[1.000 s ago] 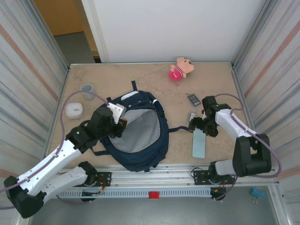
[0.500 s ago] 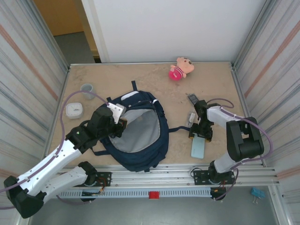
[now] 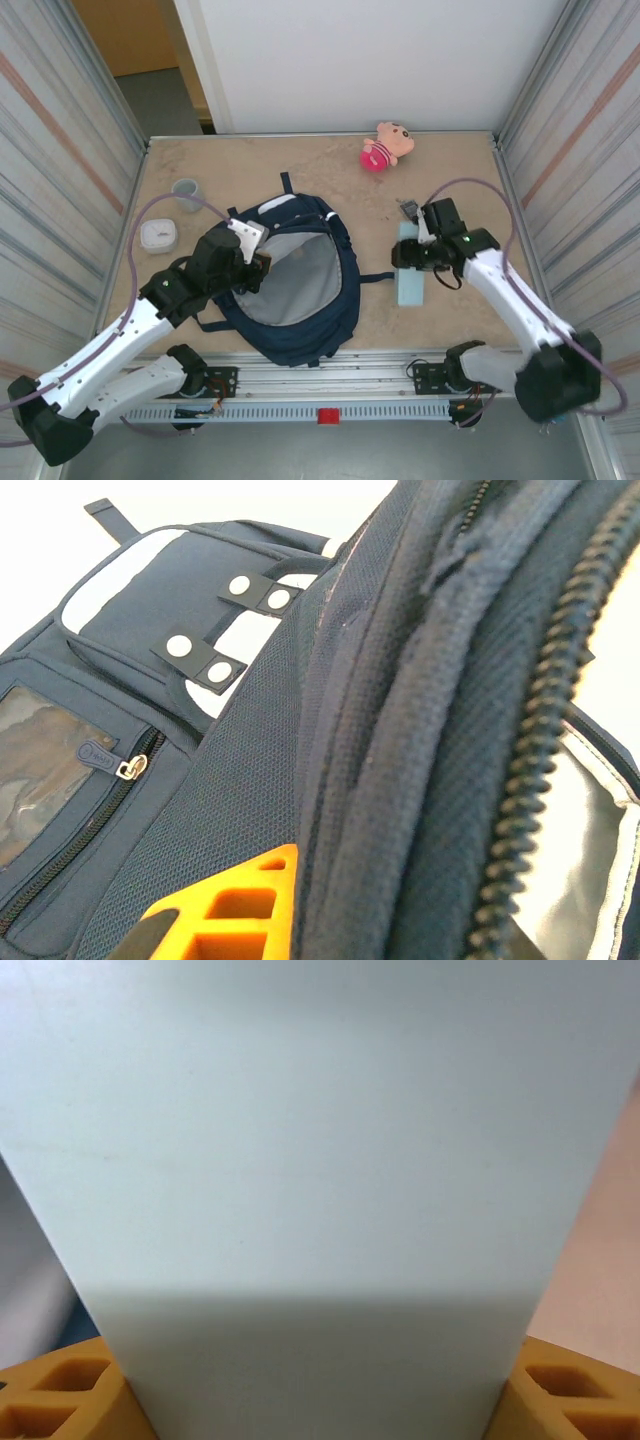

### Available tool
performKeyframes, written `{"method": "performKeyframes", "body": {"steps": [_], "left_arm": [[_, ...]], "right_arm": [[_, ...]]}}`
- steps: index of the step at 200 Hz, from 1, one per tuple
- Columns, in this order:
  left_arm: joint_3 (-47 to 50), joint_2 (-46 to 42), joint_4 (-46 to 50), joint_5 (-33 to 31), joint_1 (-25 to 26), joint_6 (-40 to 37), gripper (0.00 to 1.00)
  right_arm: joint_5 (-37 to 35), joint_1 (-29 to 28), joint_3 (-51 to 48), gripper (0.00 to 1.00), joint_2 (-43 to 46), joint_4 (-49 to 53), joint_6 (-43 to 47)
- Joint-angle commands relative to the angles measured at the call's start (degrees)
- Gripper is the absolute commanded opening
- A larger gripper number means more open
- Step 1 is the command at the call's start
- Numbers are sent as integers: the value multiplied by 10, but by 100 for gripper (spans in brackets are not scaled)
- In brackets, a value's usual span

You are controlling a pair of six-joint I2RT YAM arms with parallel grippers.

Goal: Pack books, pencil case, and school supplies into a backpack

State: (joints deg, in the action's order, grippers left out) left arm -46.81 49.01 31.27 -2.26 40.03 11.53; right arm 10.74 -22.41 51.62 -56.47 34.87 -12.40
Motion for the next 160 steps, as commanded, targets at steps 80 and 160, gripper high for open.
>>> {"method": "performKeyframes", "body": {"steps": [80, 160], "left_arm": [[-76, 11, -33, 117, -33, 24, 0], [-74, 7, -79, 204, -34, 22, 0]], "right_arm": [[18, -321, 17, 50, -52, -124, 732], [-85, -396, 56, 53, -229, -224, 891]]}}
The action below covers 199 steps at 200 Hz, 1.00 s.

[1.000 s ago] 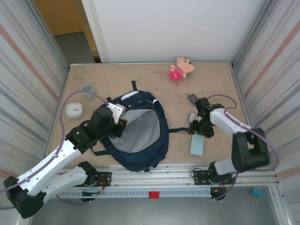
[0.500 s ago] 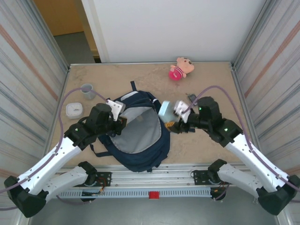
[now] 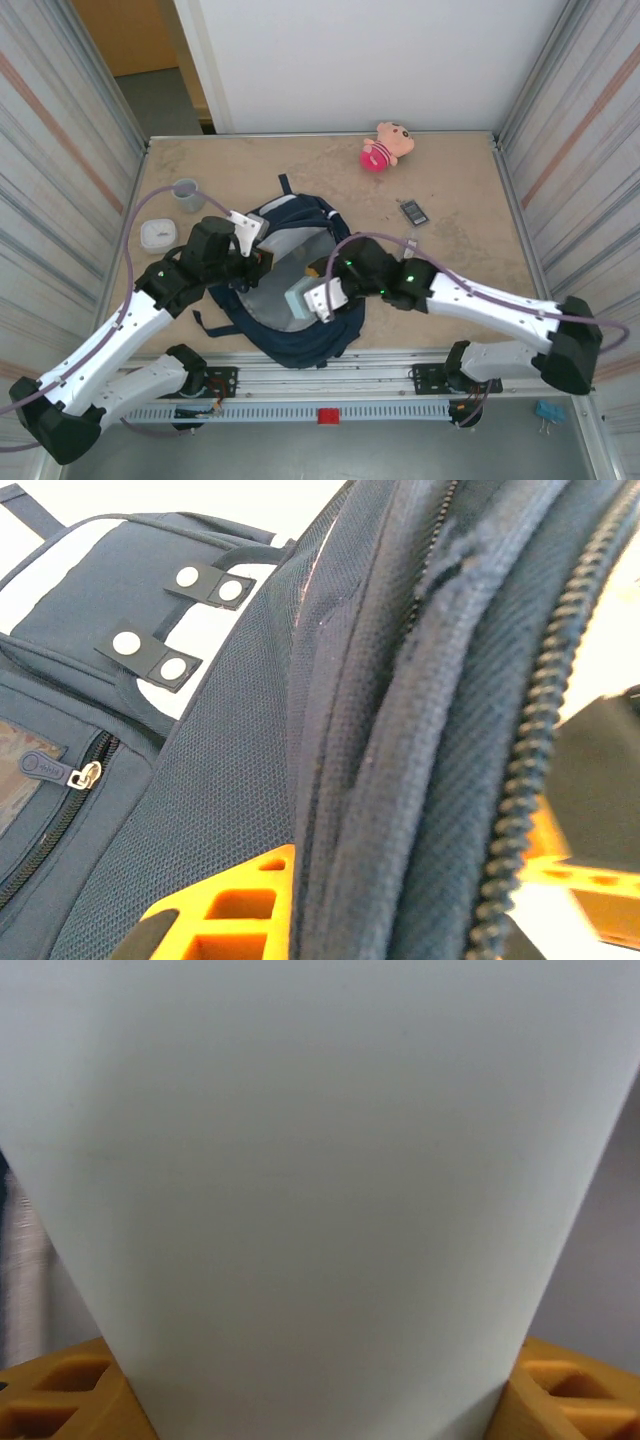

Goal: Pack books, pencil case, and school supplies into a backpack

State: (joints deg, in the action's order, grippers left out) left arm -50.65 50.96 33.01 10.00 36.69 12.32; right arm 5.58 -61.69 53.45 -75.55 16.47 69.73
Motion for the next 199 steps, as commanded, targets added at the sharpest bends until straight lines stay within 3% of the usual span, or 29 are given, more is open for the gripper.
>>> {"method": "performKeyframes", "body": {"steps": [1, 53, 95, 116, 153, 199], "left_arm": [[-35, -13, -97, 81, 0, 14, 0], [-32, -21, -103, 68, 0, 13, 0], [-26, -30, -97, 37, -6, 7, 0], [-22, -29, -98, 35, -10, 9, 0], [-17, -27, -108, 40, -11, 12, 0], [-19, -25, -111, 47, -11, 16, 0]], "right_arm": [[-34, -4, 38, 53, -40, -41, 70], [-47, -5, 39, 71, -123, -135, 47], [-82, -6, 19, 84, -79, -110, -61], [-76, -18, -10, 74, -40, -88, -118], [-31, -50, -55, 44, -26, -105, -189], [-35, -68, -65, 39, -94, -162, -200]]}}
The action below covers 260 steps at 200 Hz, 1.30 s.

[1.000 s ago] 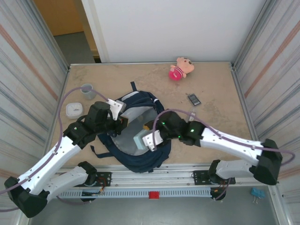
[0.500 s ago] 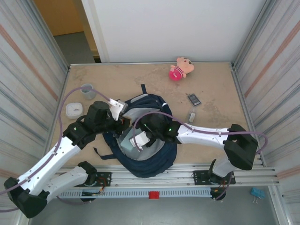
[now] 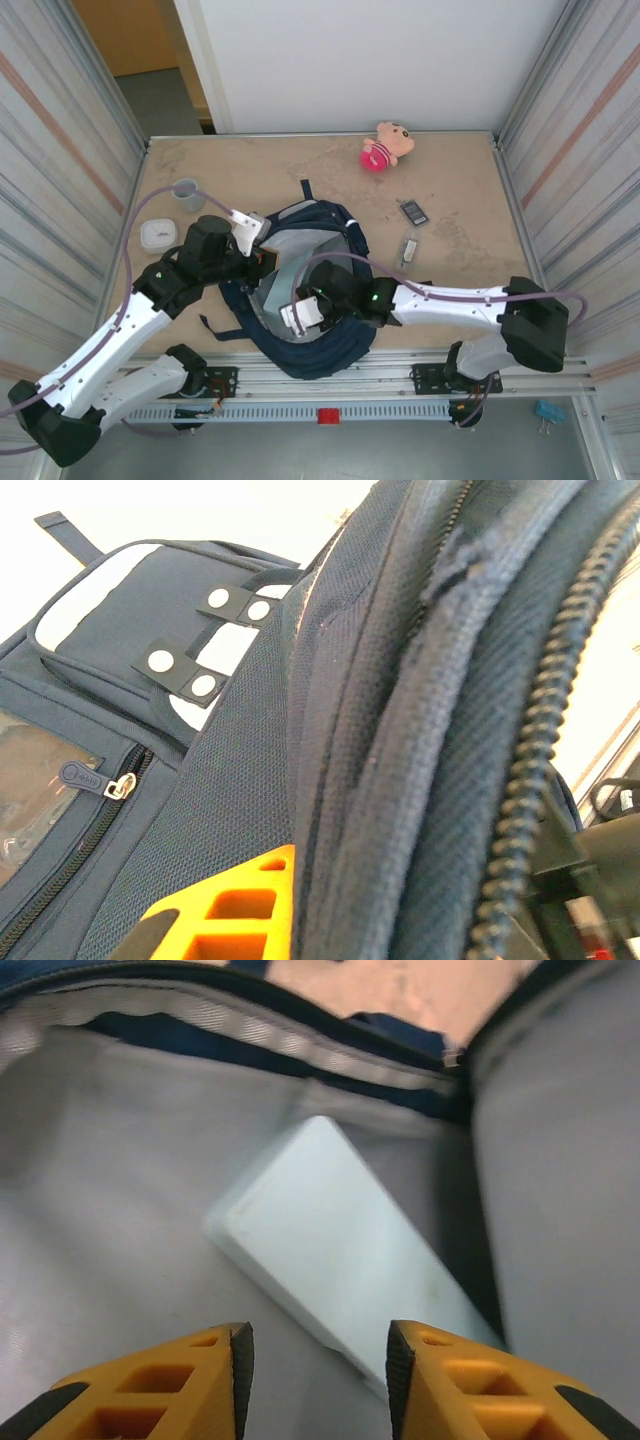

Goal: Pack books, pencil case, and school supplies into a backpack

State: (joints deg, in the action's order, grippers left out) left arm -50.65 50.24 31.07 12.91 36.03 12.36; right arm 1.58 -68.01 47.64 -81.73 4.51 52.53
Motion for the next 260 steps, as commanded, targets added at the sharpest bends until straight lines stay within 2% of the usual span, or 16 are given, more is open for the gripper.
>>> {"method": "performKeyframes", "body": {"steps": [1, 19, 67, 100, 122, 146, 175, 193, 220, 260], "left_arm": [[-19, -18, -92, 18, -4, 16, 0], [-18, -18, -98, 23, -4, 18, 0], [-8, -16, -110, 32, -4, 24, 0], [-4, -19, -101, 10, -4, 16, 0], [-3, -24, -83, -32, -4, 10, 0], [1, -30, -74, -55, -5, 9, 0], [6, -35, -72, -70, -7, 13, 0], [9, -33, -70, -76, -7, 17, 0], [13, -31, -73, -68, -7, 23, 0], [15, -31, -73, -63, -7, 26, 0]], "right_arm": [[5, -5, -7, 39, -34, -44, -28], [-2, -5, -8, 39, -68, -92, -27], [-64, 15, 3, 39, -163, -312, -67], [-49, 32, -8, 48, -162, -348, -75], [-16, 36, -20, 59, -90, -258, -100], [75, 59, -22, 62, 10, -93, -168], [151, 118, -24, 64, 116, 55, -261], [182, 188, -16, 67, 161, 119, -331], [182, 322, 11, 73, 191, 184, -441], [234, 515, 84, 74, 120, 245, -505]]}}
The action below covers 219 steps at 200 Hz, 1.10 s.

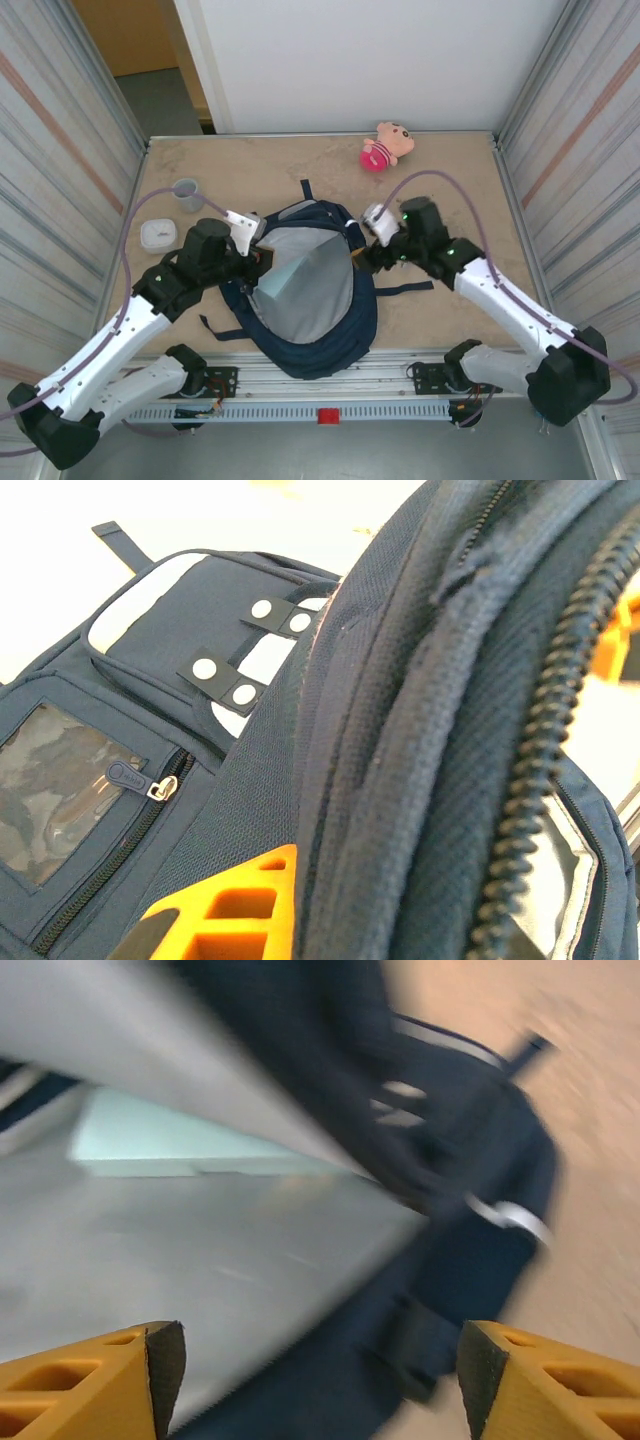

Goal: Pack books, pencil case, and school supplies into a backpack

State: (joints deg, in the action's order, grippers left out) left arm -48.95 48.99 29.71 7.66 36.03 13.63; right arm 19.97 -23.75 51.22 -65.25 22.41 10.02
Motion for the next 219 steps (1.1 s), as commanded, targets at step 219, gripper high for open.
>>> {"method": "performKeyframes", "body": {"steps": [219], "left_arm": [[6, 14, -70, -12, -16, 19, 0]], "right_arm": [[-122, 212, 460, 81, -616, 221, -17]]}}
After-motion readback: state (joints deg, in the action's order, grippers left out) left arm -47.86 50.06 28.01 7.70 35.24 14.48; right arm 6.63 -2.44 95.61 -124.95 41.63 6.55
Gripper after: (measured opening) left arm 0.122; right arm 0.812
